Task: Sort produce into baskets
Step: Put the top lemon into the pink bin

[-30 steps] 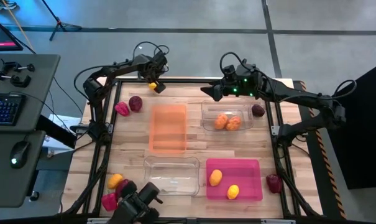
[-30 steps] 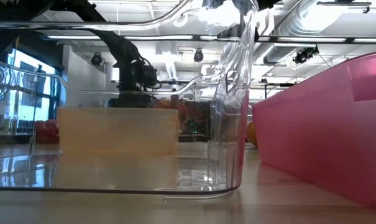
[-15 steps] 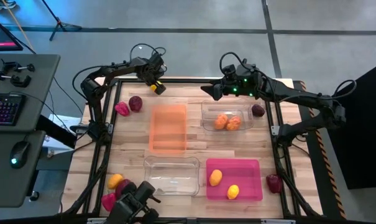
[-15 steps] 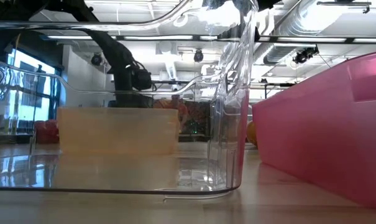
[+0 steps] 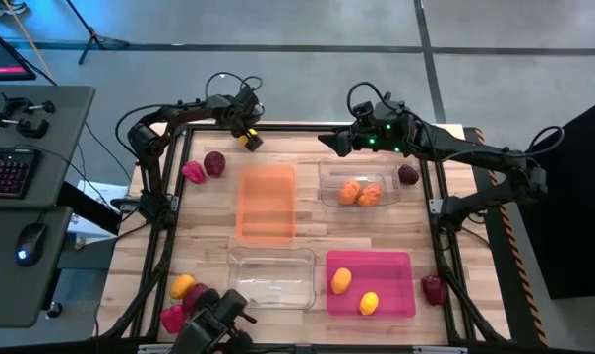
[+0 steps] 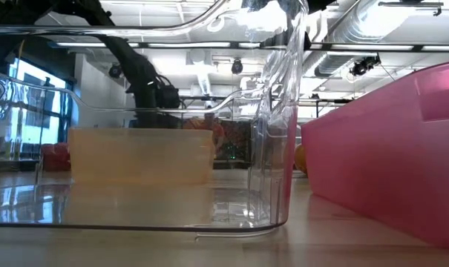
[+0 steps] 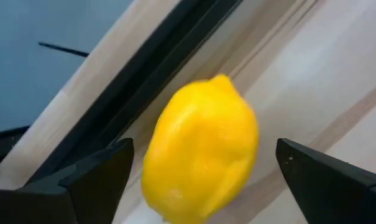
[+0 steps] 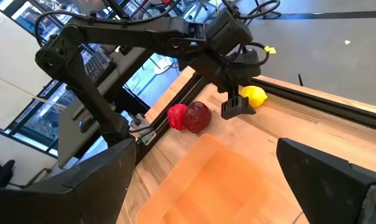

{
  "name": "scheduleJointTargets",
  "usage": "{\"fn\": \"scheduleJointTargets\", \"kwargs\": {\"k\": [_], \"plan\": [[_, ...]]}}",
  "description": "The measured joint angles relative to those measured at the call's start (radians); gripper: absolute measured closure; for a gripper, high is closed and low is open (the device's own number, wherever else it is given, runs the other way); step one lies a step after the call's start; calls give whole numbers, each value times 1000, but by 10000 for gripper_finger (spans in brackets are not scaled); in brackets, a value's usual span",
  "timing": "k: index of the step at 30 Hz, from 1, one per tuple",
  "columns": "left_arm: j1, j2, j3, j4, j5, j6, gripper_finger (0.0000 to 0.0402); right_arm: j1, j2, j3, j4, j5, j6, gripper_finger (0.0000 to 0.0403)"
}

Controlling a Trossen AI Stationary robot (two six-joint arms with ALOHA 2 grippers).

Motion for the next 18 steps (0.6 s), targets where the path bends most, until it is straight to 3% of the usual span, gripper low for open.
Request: {"fn": "scheduleJointTargets", "kwargs": {"k": [4,10,18], "plan": [[-5,0,0,5,-2,0,105,0,0,0,0,0,0,24],[2,-46,2,-12,-19,-1,261,0,0,0,0,0,0,24],[26,-362,2,12,108,-74,269,37,-17,-1,-70,-18,1,24]]}}
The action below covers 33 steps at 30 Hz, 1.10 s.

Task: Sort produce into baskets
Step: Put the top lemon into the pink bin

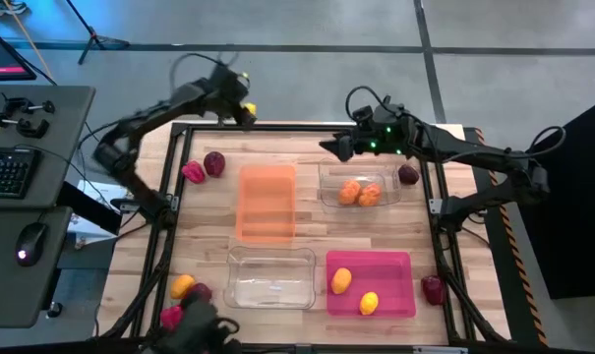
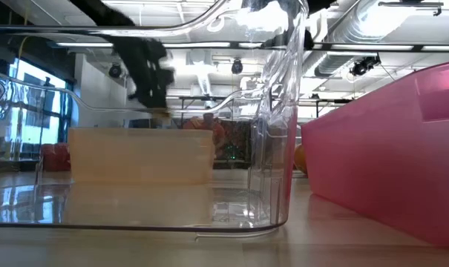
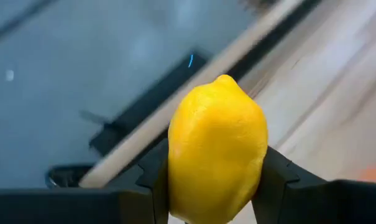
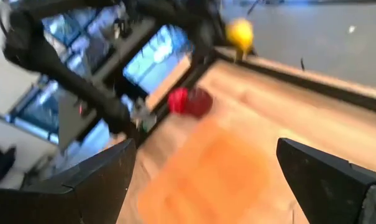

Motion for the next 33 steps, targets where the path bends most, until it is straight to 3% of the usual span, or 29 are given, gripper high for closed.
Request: {"fn": "scheduleJointTargets", "kwargs": {"k": [7,11,15,20,25,33], "plan": [[-103,-261,-2,29,154,-131,221,112,-45,0,-236,18,19,24],[-268,-326,-2,62,210,-216,218,173,-81,0,-331,62,21,24],[-503,-329,-2,129,180,-305,225,242,-145,0,-428,130,25,24],[-803,-251,-3,236,-12,-428,221,360,-245,0,-558,257,74,24],[-1043,-99,-3,487,-143,-564,219,480,-307,0,-611,350,85,24],[-1213,149,-4,925,-168,-718,218,581,-320,0,-612,395,58,24]]}}
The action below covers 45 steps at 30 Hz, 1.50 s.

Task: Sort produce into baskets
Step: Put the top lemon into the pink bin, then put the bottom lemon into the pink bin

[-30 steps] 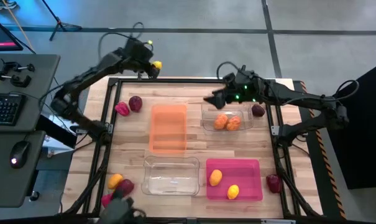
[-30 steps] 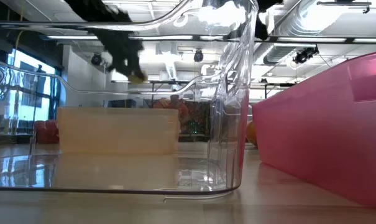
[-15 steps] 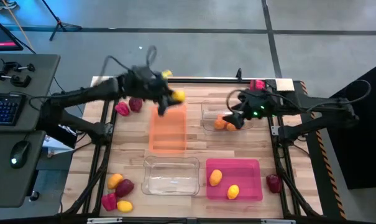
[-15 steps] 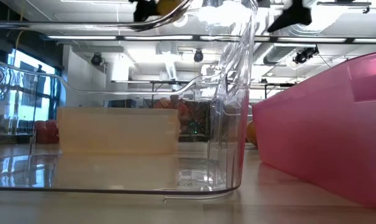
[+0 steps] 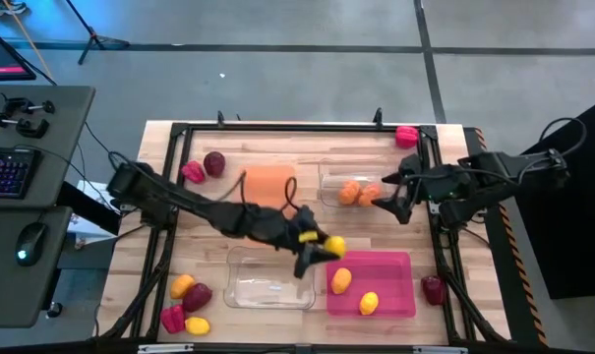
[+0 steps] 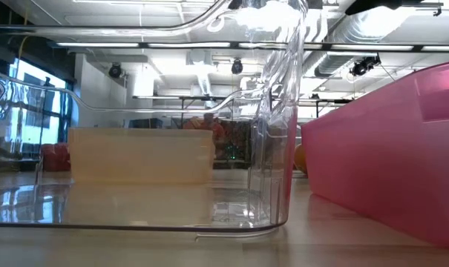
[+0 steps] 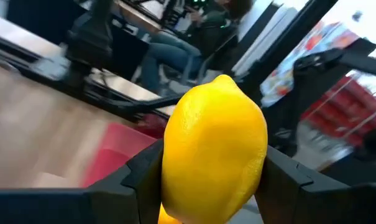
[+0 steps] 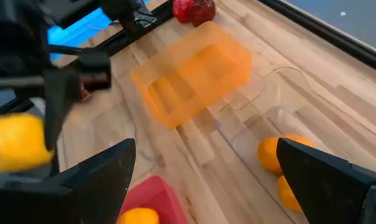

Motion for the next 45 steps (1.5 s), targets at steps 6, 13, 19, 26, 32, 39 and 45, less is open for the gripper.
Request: {"fn": "scheduleJointTargets", "kwargs": {"k": [6,13,19,26,32,39,45], "plan": [[-16,84,0,118,5,-112,218,58,0,0,0,4,47,24],[19,132,0,116,17,-108,217,97,21,0,1,87,100,24],[63,163,0,149,94,-72,211,96,56,0,5,103,125,24],[83,214,30,169,258,-30,142,96,79,0,19,106,124,24],[79,213,48,166,327,67,87,96,72,0,24,139,124,24],[142,184,48,115,546,39,80,96,71,0,26,149,124,24],[158,49,-24,-69,615,53,80,96,71,0,8,162,111,24]]}}
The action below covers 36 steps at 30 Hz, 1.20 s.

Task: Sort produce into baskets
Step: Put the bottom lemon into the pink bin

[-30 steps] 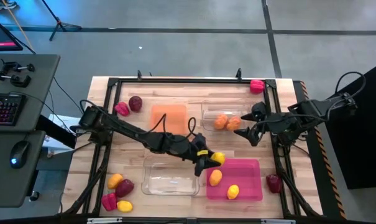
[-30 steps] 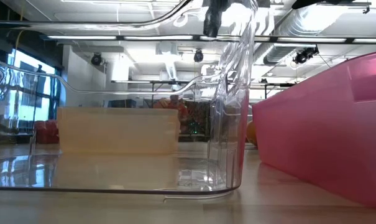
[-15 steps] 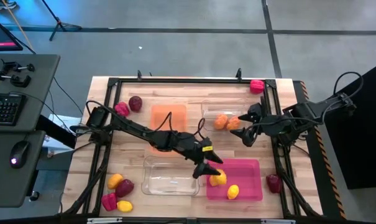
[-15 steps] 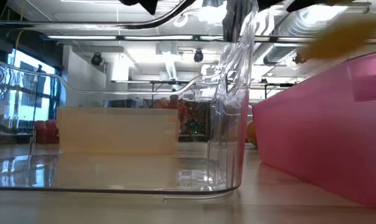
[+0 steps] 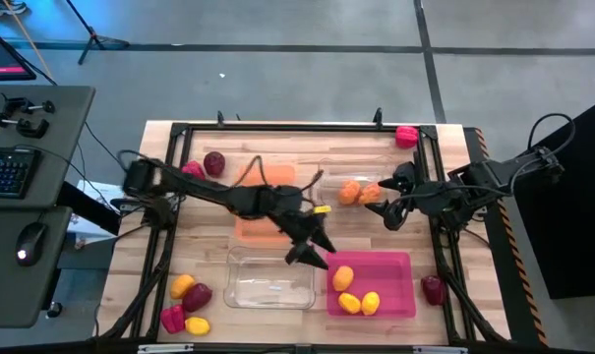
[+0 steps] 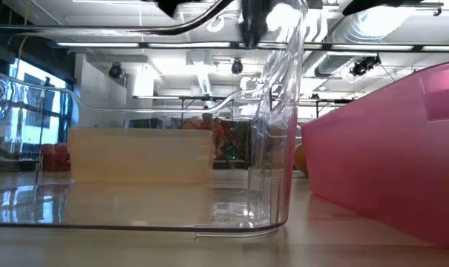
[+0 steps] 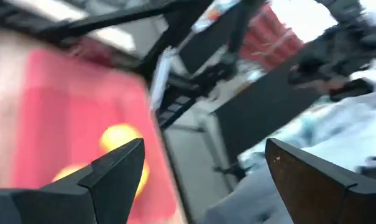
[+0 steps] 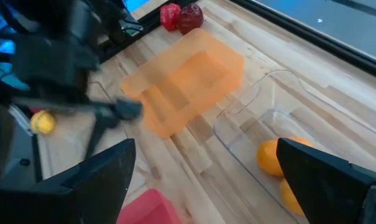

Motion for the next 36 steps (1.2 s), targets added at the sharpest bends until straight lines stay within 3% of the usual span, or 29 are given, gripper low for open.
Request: {"fn": "scheduleJointTargets", "kwargs": {"k": [7,12,16,24,26,30,33,36], "plan": [[-165,-338,-305,-68,-500,-72,80,0,3,0,-31,23,-3,24],[-315,-513,-447,-57,-696,-337,80,-1,3,0,-28,73,-19,24],[-380,-582,-482,-47,-772,-523,80,-1,3,0,-28,84,-21,24],[-371,-598,-462,37,-733,-599,80,-1,3,0,-25,87,-22,24],[-389,-598,-410,-103,-714,-589,80,-1,3,0,-25,88,-22,24],[-479,-569,-217,-589,-730,-585,80,-1,3,0,-25,92,-40,24],[-577,-489,-51,-923,-801,-565,80,-1,3,0,-23,106,-40,24],[-683,-383,62,-1111,-801,-532,80,-1,3,0,-23,119,-40,24]]}}
